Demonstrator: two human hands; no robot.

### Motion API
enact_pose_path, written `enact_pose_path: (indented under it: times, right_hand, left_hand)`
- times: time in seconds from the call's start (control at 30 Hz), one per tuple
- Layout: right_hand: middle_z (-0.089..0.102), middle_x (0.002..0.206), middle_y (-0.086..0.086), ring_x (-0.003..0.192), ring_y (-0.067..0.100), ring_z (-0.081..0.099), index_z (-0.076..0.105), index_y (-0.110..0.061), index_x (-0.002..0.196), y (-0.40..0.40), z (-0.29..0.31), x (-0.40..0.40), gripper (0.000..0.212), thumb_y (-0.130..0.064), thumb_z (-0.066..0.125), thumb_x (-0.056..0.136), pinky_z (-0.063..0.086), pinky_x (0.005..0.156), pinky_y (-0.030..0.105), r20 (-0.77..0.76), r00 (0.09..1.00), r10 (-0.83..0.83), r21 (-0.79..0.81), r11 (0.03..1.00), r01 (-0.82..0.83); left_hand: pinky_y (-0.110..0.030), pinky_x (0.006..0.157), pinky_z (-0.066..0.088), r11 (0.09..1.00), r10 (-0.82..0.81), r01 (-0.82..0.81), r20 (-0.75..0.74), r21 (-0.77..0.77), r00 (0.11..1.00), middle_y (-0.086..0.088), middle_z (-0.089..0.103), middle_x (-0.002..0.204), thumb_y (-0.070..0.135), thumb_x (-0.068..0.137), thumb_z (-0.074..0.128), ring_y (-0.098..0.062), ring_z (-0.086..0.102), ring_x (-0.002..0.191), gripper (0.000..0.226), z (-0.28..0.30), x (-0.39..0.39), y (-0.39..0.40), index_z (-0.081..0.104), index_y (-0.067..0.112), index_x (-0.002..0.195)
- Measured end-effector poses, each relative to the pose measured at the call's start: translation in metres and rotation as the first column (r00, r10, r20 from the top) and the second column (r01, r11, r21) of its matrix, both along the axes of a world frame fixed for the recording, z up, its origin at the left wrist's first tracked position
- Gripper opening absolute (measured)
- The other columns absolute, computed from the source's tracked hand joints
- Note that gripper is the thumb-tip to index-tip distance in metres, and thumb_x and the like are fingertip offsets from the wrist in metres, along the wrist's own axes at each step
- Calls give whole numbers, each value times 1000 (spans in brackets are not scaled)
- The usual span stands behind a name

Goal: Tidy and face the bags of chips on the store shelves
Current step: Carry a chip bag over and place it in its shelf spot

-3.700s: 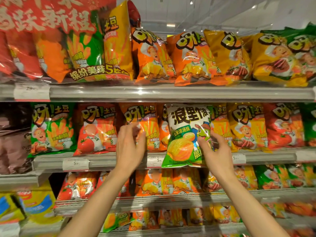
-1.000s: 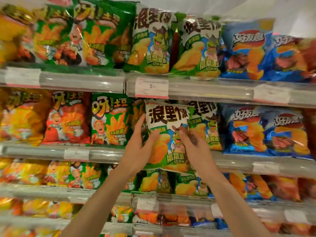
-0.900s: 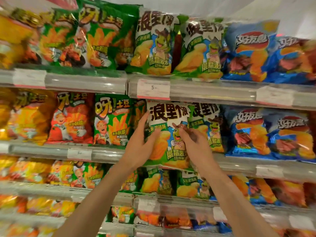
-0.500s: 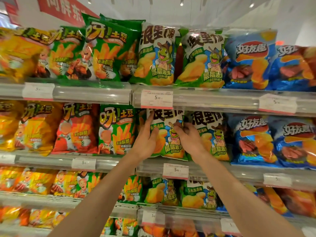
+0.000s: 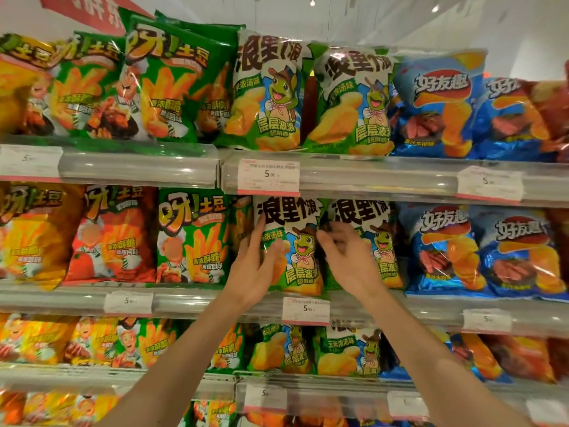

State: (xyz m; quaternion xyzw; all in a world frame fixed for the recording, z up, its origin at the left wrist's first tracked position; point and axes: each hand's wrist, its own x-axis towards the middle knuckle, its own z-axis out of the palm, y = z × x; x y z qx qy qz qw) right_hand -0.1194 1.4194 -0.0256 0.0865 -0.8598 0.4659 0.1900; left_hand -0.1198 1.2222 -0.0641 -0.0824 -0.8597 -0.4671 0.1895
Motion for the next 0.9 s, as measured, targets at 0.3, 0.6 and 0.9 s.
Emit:
enact_pose_path:
  times: [0.3, 0.6, 0.9]
  right_hand:
    - [0, 166, 11, 153, 32, -3, 18, -28, 156, 41, -46, -14, 85, -71, 45, 88, 13, 116, 64, -232, 930, -285, 495, 789, 365]
    - [5, 166, 12, 153, 30, 2, 22, -20, 155, 57, -47, -7, 86, -61, 54, 87, 23, 115, 60, -265, 891, -368, 468, 759, 453]
    - [2, 167, 11, 153, 30, 1, 15, -22, 157, 59, -51, -14, 86, -69, 38, 90, 19, 117, 63, -241, 908, -342, 486, 768, 418]
  left_hand:
    - [-50, 103, 45, 992, 70, -77, -68, -104, 995, -12, 30, 151, 70, 91, 40, -32, 49, 129, 72, -6, -7, 10, -1, 59, 149]
    - [-48, 108, 37, 984, 127, -139, -110, -108, 986, -13, 23, 155, 65, 95, 39, -31, 30, 142, 72, -5, -13, 20, -2, 51, 153]
    - [-51, 108, 36, 972, 154, -169, -100, -161, 983, -12, 19, 158, 68, 94, 37, -33, 31, 143, 72, -8, -16, 21, -3, 51, 152]
